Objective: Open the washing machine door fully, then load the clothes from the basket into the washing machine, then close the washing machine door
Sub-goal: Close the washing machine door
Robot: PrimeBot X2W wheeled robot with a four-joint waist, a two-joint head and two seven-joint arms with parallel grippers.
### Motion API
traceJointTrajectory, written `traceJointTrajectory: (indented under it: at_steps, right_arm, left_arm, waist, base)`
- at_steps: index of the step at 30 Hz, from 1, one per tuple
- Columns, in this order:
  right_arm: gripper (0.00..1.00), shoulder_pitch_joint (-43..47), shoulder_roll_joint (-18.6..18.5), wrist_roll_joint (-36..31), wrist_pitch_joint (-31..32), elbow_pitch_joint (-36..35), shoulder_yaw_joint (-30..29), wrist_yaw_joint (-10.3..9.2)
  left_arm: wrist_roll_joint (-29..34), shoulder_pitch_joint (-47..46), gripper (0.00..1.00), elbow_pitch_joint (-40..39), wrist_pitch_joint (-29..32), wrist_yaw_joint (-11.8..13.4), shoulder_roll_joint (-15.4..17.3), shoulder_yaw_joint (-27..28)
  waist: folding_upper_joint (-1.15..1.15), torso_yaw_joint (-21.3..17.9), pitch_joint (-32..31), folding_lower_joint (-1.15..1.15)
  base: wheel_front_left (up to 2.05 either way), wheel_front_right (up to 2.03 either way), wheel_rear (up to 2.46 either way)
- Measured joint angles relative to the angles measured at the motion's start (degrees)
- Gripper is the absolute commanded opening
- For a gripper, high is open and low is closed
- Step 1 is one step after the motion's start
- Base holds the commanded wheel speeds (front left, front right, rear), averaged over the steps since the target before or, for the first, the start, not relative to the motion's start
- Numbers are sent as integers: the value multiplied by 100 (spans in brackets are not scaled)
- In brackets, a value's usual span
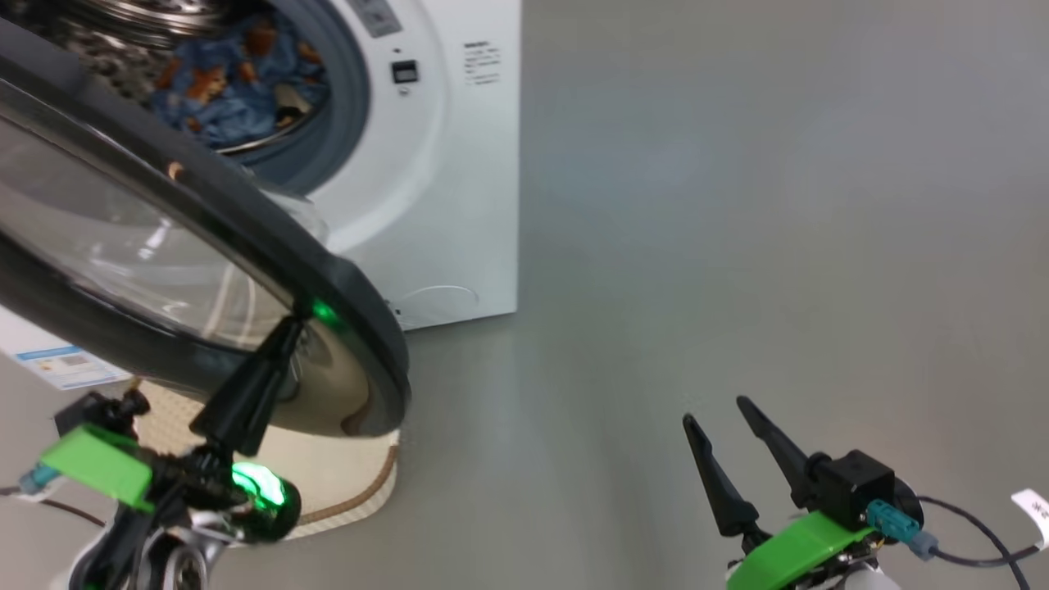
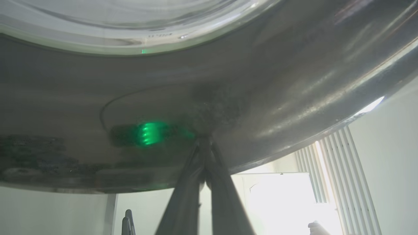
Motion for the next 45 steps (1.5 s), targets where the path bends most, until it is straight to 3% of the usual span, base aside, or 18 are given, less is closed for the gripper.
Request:
traceJointTrajectory:
  at_steps: [12, 20, 42, 44, 45]
  right_arm:
    - [100, -146, 36, 45, 0, -19, -8, 0]
    - [100, -144, 69, 44, 0, -16, -103, 0]
    - [100, 53, 96, 44, 0, 42, -89, 0]
    - [100, 88, 100, 44, 0, 42, -82, 0]
    - [100, 91, 101, 44, 0, 40, -86, 0]
  left_arm:
    - [197, -690, 0, 506, -388, -49, -21, 160]
    - [247, -669, 0, 548, -545, -49, -48, 269]
    - [208, 1060, 0, -374, -2252, -51, -40, 309]
    - [183, 1227, 11, -485, -2421, -52, -36, 229]
    - [187, 1385, 45, -552, -2582, -66, -37, 171]
  waist:
    - [0, -440, 245, 0]
    - [0, -388, 142, 0]
    - [0, 36, -611, 0]
    - [0, 51, -659, 0]
    - [0, 65, -699, -1]
  base:
    - [0, 0, 0]
    - [0, 0, 0]
    - [0, 0, 0]
    - [0, 0, 0]
    - [0, 0, 0]
